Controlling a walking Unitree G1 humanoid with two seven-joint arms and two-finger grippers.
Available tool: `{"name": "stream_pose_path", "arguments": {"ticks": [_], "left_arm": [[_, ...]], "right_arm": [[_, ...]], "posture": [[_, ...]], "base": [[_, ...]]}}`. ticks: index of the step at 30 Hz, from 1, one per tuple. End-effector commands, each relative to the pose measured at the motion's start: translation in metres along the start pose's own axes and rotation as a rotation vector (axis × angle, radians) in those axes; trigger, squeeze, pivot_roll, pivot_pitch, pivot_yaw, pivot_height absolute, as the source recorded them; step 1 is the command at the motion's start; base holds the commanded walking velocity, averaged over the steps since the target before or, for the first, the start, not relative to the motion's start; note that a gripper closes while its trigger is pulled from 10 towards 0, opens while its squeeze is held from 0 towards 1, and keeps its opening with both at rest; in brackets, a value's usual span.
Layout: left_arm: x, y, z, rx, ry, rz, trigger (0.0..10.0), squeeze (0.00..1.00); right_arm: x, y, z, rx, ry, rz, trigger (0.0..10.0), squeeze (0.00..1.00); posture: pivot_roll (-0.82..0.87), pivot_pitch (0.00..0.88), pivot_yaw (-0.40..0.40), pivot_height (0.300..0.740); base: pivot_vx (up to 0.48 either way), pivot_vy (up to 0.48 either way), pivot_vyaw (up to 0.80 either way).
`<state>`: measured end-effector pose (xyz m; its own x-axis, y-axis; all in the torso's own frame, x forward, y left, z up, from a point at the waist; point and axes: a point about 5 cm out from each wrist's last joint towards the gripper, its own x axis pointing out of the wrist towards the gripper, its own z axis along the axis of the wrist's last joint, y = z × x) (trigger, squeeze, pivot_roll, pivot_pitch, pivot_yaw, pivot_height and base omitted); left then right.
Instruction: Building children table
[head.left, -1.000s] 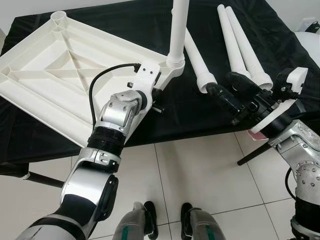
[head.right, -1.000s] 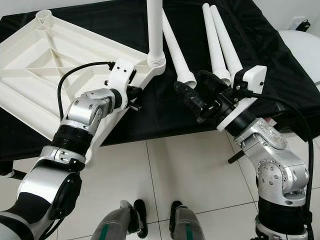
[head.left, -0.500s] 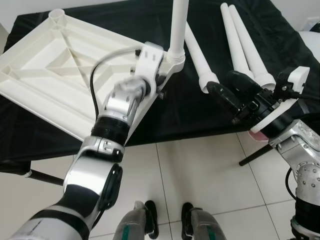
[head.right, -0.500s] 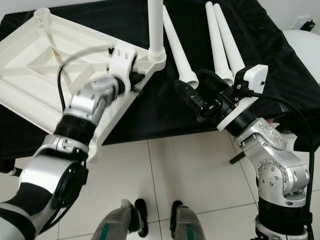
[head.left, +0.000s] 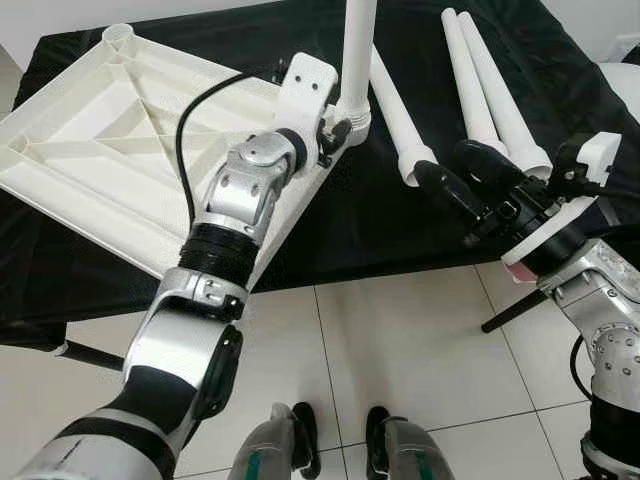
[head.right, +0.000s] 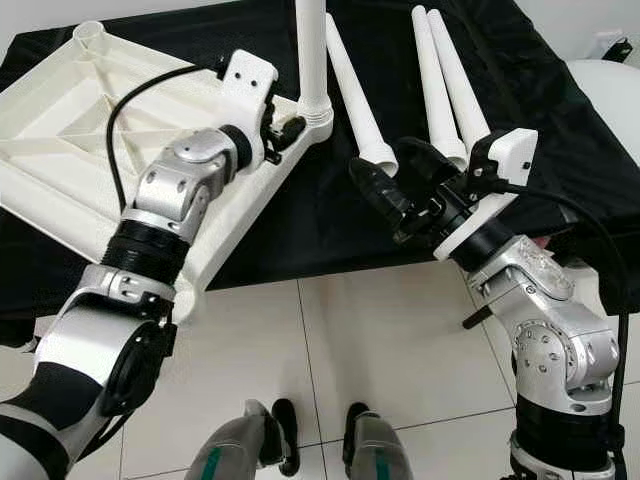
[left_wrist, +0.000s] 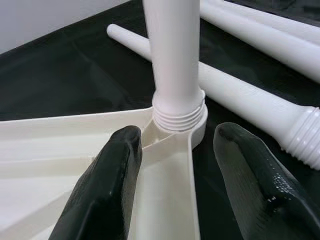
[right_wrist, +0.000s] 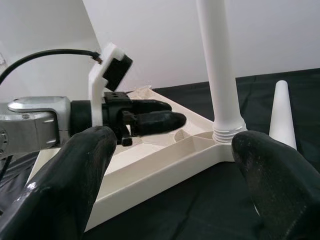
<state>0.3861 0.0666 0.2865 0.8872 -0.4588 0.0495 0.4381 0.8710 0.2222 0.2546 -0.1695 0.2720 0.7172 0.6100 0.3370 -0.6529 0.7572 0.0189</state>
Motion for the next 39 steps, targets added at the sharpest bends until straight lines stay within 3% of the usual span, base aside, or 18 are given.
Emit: {"name": "stream_pose_path", "arguments": {"ticks": [1, 5, 7, 15, 23, 28, 35, 39], "left_arm": [[-0.016, 0.009, -0.006, 0.009, -0.037, -0.062, 10.0, 0.0], [-0.033, 0.019, -0.019, 0.039, -0.013, -0.066, 10.0, 0.0], [-0.05, 0.023, -0.028, 0.057, 0.006, -0.099, 10.0, 0.0], [-0.084, 0.029, -0.036, 0.074, 0.035, -0.136, 10.0, 0.0], [-0.093, 0.024, -0.05, 0.061, 0.054, -0.104, 10.0, 0.0], [-0.104, 0.016, -0.063, 0.08, 0.126, -0.135, 10.0, 0.0], [-0.112, 0.014, -0.072, 0.101, 0.205, -0.162, 10.0, 0.0], [-0.117, 0.005, -0.076, 0.115, 0.231, -0.237, 10.0, 0.0]], "right_arm": [[0.001, 0.004, 0.001, 0.005, -0.027, 0.004, 10.0, 0.0], [0.003, 0.003, -0.001, 0.01, -0.04, -0.024, 10.0, 0.0], [0.006, 0.005, -0.004, 0.019, -0.044, -0.033, 10.0, 0.0], [0.016, 0.01, -0.013, 0.034, -0.031, -0.007, 10.0, 0.0], [0.032, 0.019, -0.03, 0.011, 0.025, 0.075, 10.0, 0.0], [0.042, 0.019, -0.034, 0.009, 0.029, 0.102, 10.0, 0.0], [0.044, 0.014, -0.032, -0.008, 0.025, 0.102, 10.0, 0.0], [0.041, 0.011, -0.03, -0.02, 0.022, 0.09, 10.0, 0.0]], "posture": [[-0.12, 0.223, 0.101, 0.74], [-0.12, 0.222, 0.1, 0.74], [-0.1, 0.22, 0.091, 0.74], [-0.08, 0.215, 0.065, 0.74], [-0.07, 0.21, 0.042, 0.74], [-0.06, 0.218, 0.033, 0.74], [-0.06, 0.224, 0.034, 0.74], [-0.07, 0.228, 0.036, 0.74]], "base": [[0.0, 0.0, 0.0], [0.0, 0.0, 0.0], [0.0, 0.0, 0.0], [0.0, 0.0, 0.0], [0.0, 0.0, 0.0], [0.0, 0.0, 0.0], [0.0, 0.0, 0.0], [0.0, 0.0, 0.0]]}}
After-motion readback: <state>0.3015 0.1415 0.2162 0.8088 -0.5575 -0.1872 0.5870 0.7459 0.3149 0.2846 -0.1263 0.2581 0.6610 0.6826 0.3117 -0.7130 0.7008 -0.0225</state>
